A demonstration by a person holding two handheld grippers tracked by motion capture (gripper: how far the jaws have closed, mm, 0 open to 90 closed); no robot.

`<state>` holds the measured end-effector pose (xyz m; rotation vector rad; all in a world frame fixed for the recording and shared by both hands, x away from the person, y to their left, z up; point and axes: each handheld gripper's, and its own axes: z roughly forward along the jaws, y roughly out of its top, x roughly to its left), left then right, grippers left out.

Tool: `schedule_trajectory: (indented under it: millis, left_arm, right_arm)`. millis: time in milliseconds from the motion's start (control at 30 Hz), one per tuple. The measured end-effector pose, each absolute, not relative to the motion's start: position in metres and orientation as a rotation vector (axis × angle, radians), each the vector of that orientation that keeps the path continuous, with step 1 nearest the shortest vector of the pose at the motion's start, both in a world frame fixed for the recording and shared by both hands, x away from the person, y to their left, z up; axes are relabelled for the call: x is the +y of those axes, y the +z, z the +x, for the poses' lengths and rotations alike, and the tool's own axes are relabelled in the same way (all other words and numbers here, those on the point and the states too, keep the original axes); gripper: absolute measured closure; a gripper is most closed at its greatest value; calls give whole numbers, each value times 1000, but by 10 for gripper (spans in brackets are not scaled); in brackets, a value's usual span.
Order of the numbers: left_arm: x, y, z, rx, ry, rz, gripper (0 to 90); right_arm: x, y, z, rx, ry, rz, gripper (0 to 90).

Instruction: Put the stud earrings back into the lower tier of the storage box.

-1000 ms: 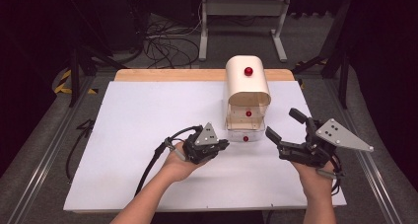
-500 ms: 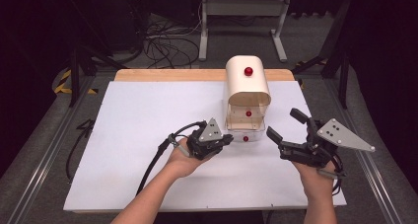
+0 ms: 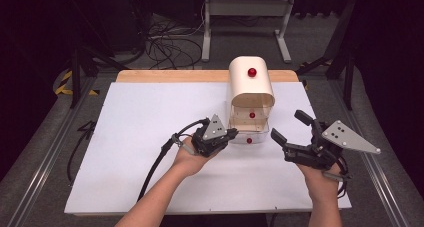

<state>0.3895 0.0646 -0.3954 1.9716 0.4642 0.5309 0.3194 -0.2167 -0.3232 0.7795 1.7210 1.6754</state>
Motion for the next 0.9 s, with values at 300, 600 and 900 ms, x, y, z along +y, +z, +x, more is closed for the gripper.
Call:
schedule_trajectory:
  millis: [300, 600, 900]
  left_arm:
    - [62, -399, 395, 463, 554, 1933, 858]
    - [61, -400, 400, 463, 583, 1870, 858]
    - [58, -403, 405, 462, 594, 1823, 857]
  right_arm:
    - [-216, -324, 319, 1725, 1676, 784, 96]
    - [-218, -325, 320, 1722, 1678, 783, 96]
    - [-219, -324, 319, 1715, 1681, 786, 96]
